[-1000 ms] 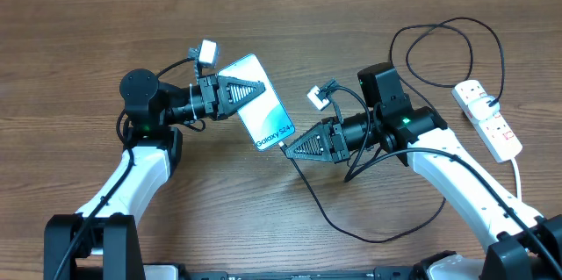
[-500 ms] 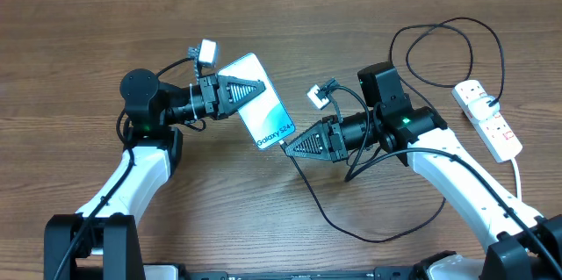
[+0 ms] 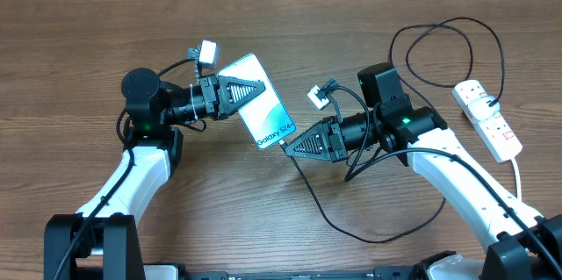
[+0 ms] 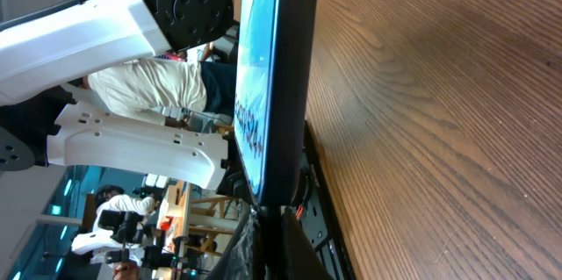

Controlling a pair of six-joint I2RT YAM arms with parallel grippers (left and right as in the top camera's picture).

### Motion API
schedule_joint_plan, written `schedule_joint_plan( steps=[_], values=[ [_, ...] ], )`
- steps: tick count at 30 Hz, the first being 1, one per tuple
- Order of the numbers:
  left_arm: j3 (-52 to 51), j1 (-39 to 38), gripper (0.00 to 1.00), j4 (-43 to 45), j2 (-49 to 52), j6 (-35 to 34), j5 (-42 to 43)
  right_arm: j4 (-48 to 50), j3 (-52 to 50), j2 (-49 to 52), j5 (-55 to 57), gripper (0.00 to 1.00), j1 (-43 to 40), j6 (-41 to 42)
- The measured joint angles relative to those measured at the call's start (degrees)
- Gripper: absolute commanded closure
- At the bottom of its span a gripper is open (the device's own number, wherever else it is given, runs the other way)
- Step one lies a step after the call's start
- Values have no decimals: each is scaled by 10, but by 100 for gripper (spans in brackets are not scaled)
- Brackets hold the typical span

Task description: Plug charger to phone and switch on socket

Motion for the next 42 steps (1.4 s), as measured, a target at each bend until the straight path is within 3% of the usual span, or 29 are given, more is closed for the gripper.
schedule_joint_plan(
  steps=[42],
  values=[
    [0,0,96,0,0,4,-9,16,0,0,13,96,0,15]
  ],
)
